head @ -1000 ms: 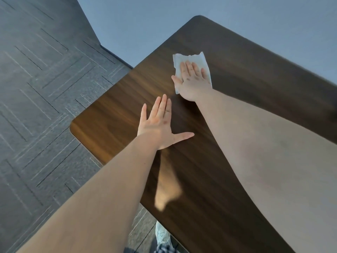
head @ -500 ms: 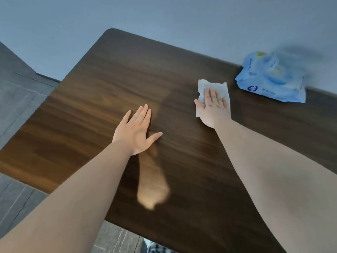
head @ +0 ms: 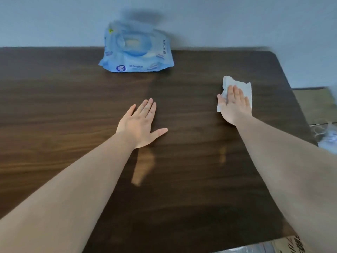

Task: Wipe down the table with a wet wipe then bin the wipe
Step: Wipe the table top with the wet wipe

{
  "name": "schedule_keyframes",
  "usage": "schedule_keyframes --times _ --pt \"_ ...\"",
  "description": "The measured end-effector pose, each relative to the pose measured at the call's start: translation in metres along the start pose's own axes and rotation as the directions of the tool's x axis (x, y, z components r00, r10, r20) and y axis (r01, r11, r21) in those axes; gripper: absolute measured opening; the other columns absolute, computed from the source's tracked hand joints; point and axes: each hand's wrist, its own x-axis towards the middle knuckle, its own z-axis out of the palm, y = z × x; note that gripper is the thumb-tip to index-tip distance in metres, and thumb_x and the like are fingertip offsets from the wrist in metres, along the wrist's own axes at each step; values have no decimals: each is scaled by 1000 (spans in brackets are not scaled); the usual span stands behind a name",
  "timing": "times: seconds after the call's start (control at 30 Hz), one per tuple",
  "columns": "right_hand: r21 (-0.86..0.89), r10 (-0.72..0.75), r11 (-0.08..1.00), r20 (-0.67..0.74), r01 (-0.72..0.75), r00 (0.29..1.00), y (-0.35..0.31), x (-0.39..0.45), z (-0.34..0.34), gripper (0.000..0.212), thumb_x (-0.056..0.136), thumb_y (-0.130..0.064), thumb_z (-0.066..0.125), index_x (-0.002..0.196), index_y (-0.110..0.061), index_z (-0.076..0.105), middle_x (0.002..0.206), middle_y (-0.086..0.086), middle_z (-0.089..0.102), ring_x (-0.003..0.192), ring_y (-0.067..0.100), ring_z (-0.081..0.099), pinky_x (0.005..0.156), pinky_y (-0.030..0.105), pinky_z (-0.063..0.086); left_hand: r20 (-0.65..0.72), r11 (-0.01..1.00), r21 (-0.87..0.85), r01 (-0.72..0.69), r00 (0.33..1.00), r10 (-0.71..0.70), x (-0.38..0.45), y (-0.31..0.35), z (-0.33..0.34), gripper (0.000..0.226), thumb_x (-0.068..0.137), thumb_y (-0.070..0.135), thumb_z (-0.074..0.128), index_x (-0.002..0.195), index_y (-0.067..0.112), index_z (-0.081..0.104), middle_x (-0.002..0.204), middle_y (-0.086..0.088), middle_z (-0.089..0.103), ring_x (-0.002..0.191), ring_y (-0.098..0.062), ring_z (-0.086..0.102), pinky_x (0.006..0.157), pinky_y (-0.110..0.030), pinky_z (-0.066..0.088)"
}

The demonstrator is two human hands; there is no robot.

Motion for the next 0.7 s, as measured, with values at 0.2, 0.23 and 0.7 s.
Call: schedule_keyframes --times 0.2,0.23,0.7 --pt "20 118 993 -2 -118 993 98 -1 -9 65 96 -54 8 150 -19 -5 160 0 -9 146 15 -9 119 38 -6 55 999 28 -19 998 18 39 71 -3 103 75 83 8 148 14 -17 157 -3 -22 144 -17 -19 118 -42 -5" --pt "19 125 992 2 -125 992 107 -3 -9 65 96 -54 8 149 -19 -6 160 0 -9 146 15 -9 118 38 -6 68 1000 25 0 998 -2 41 74 -3 106 73 84 6 148 14 -18 157 -3 -24 144 -17 -21 118 -43 -7" --pt "11 94 995 83 -95 992 80 -69 10 63 97 -51 6 148 -18 -12 159 3 -14 145 19 -15 118 40 -9 67 1000 1 16 998 -16 13 59 -10 100 79 80 14 149 15 -14 159 -2 -17 146 -15 -13 119 -41 -1"
